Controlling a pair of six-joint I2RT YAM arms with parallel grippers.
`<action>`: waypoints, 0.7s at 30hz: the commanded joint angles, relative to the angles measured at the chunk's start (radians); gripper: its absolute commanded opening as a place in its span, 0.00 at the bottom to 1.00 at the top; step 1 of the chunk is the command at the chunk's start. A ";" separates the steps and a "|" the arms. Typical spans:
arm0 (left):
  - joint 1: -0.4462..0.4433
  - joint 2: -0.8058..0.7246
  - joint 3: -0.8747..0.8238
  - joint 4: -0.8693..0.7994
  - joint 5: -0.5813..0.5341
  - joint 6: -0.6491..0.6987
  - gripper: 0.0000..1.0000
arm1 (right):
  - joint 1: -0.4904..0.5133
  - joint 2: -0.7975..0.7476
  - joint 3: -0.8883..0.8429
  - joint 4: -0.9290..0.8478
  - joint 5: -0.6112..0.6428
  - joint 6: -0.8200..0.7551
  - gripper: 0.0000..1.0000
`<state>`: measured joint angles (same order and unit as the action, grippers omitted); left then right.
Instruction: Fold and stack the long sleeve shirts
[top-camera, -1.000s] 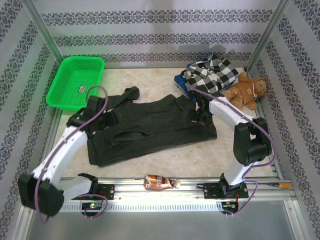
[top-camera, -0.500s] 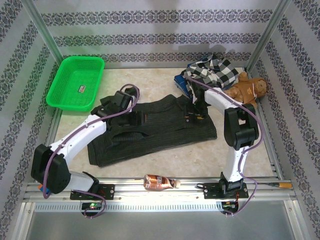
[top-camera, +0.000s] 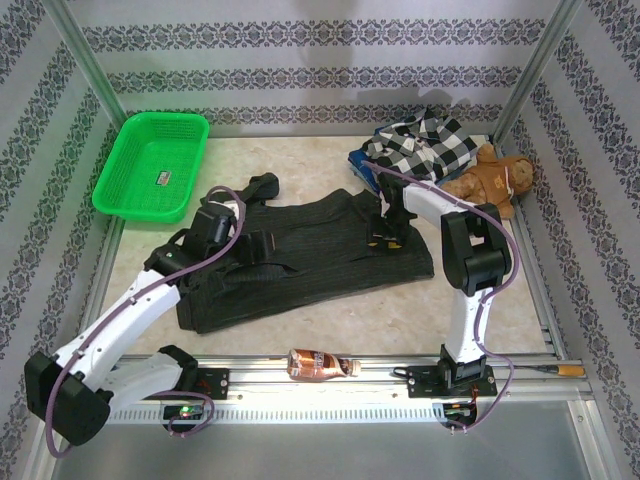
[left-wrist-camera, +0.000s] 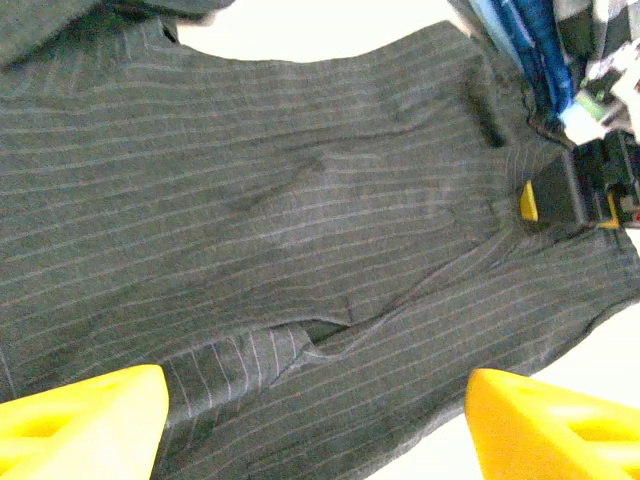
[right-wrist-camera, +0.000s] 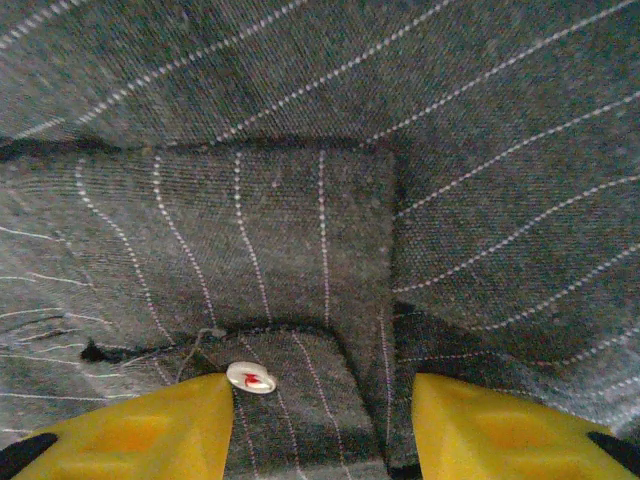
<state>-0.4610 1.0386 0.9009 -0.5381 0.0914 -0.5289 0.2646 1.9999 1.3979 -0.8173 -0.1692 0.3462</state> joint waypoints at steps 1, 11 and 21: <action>0.018 -0.036 -0.009 -0.031 -0.056 -0.010 0.79 | 0.018 0.015 -0.007 -0.002 0.013 0.008 0.45; 0.028 -0.073 -0.042 -0.068 -0.088 -0.020 0.79 | 0.020 -0.024 0.040 -0.035 -0.020 0.010 0.04; 0.029 -0.095 -0.087 -0.064 -0.091 -0.036 0.79 | -0.001 -0.039 0.085 -0.081 -0.050 -0.022 0.05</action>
<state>-0.4427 0.9672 0.8368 -0.5808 0.0212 -0.5510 0.2718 1.9789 1.4502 -0.8604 -0.1883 0.3431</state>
